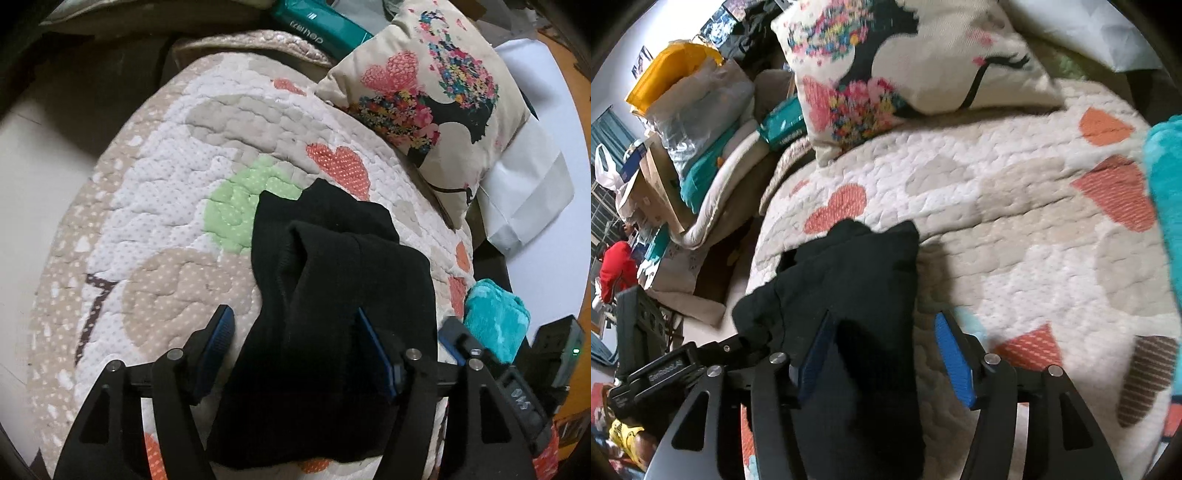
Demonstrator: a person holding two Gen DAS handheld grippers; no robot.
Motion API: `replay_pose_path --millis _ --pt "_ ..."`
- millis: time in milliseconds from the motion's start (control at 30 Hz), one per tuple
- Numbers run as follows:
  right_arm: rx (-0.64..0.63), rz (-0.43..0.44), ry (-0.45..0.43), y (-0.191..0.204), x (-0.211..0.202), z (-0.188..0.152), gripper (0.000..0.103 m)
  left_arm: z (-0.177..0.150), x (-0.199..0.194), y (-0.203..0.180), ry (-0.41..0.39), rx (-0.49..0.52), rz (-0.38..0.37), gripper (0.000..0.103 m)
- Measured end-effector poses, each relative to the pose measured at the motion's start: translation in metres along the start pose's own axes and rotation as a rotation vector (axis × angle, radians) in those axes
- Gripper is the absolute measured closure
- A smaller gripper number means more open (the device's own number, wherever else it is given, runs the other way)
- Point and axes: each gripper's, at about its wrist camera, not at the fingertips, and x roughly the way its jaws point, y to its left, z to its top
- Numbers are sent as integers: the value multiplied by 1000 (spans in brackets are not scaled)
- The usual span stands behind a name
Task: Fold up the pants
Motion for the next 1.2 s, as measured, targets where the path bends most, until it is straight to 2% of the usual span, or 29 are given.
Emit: replay_pose_path --millis 133,333,433,533,600,667,767,867,967,1033,1200 --pt "-32 -33 -36 2 -34 -10 35 -9 -16 -1 -18 48 56 36" --pt "-93 -89 -46 10 -72 -54 33 -42 -50 -7 -96 127 150 36" --pt "-108 -106 -59 14 -86 -87 33 -76 -80 -26 -204 213 202 36" --pt "-138 -144 -93 17 -97 -114 33 -115 -108 -44 -352 305 261 35" --pt "-155 -174 -119 19 -103 -130 33 -139 -124 -49 -434 347 297 25" --pt "-176 -198 -139 23 -109 -138 33 -156 -138 -47 -499 335 310 16" --pt "-215 -230 -177 32 -116 -141 33 -173 -161 -38 -610 283 277 1" --pt "-242 -240 -207 40 -123 -145 30 -170 -173 -36 -694 266 329 0" --pt "-263 -245 -211 46 -123 -150 29 -162 -170 -33 -682 273 396 0" --pt "-273 -245 -204 49 -121 -154 28 -157 -165 -31 -647 269 425 0" --pt "-275 -236 -192 51 -115 -155 27 -159 -158 -33 -639 305 438 0"
